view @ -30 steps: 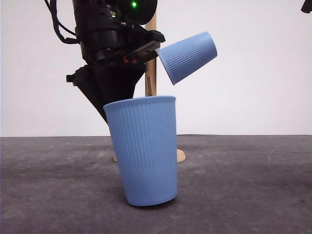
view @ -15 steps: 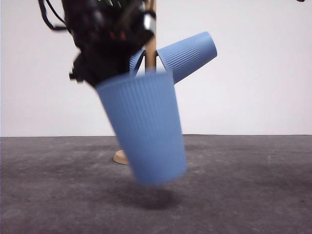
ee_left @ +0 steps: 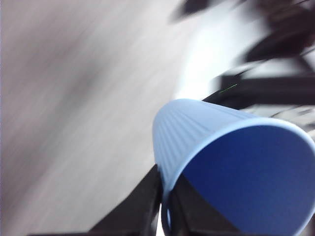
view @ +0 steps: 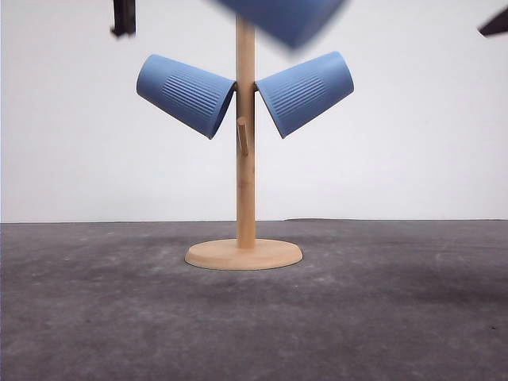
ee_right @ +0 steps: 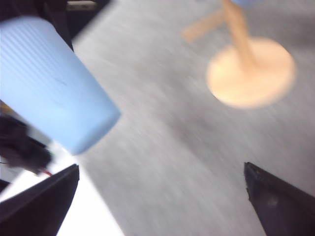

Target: Place three cups

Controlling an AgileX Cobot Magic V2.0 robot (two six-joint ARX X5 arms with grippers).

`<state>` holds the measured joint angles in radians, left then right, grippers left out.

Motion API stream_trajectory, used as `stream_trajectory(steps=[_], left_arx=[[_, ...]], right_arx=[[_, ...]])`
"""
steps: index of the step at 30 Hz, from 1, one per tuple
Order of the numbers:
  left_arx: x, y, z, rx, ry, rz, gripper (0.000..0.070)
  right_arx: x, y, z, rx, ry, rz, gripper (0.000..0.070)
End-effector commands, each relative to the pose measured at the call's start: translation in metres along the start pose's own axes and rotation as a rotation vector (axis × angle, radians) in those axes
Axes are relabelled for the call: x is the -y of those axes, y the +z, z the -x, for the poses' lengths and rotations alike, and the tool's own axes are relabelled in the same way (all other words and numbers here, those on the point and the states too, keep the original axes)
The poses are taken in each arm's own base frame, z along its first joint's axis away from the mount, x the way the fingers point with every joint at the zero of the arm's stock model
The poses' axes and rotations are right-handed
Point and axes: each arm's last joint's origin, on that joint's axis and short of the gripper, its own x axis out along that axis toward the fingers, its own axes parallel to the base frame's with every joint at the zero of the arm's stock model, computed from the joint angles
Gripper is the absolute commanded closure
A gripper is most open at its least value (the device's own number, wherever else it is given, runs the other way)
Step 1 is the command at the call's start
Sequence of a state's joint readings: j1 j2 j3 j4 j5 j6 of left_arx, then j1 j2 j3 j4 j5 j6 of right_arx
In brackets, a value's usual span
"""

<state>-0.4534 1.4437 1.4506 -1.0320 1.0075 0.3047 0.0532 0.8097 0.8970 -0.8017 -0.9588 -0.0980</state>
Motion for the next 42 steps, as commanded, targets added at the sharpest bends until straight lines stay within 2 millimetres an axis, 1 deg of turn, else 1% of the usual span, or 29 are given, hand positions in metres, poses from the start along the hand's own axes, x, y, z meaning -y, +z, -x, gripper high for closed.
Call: stream_trajectory(steps=[1,5,10,15,23,27,30,32,36,38,40,42], left_arx=[[0.001,0.005,0.004,0.045,-0.063,-0.058,0.0696],[0.003,0.004,0.015,0.104,-0.136,-0.079,0.0696],[0.003,0.005,0.017,0.129,-0.172,-0.103,0.0696],[0.004,0.005,0.018,0.142,-0.202,-0.116,0.0696],[0.005,0.005,0.018,0.148,-0.217,-0.124,0.0696],[0.005,0.005,0.018,0.148,-0.216,-0.125,0.0696],[0.005,0.005,0.018,0.148,-0.217,-0.125,0.0696],[0.005,0.005,0.018,0.148,-0.217,-0.125,0.0696],[0.005,0.005,0.018,0.148,-0.216,-0.125,0.0696],[0.005,0.005,0.018,0.147,-0.216,-0.125,0.0696],[0.005,0.005,0.018,0.146,-0.216,-0.124,0.0696],[0.005,0.005,0.018,0.144,-0.216,-0.121,0.0696]], right_arx=[[-0.002,0.007,0.0,0.028,0.074,0.013,0.0028],[-0.002,0.014,-0.002,0.064,0.232,0.043,0.0028],[0.0,0.021,-0.013,0.053,0.363,0.048,0.0027],[-0.003,0.027,-0.031,0.016,0.438,0.068,0.0027],[-0.02,0.037,-0.062,0.002,0.493,0.162,0.0027],[-0.027,0.04,-0.075,-0.009,0.549,0.171,0.0027],[-0.031,0.04,-0.086,-0.019,0.559,0.173,0.0029],[-0.032,0.04,-0.092,-0.029,0.568,0.176,0.0056],[-0.036,0.039,-0.099,-0.036,0.594,0.19,0.019],[-0.037,0.04,-0.1,-0.032,0.596,0.198,0.0238],[-0.038,0.041,-0.1,-0.024,0.599,0.205,0.0269],[-0.038,0.042,-0.099,-0.017,0.607,0.211,0.0327]])
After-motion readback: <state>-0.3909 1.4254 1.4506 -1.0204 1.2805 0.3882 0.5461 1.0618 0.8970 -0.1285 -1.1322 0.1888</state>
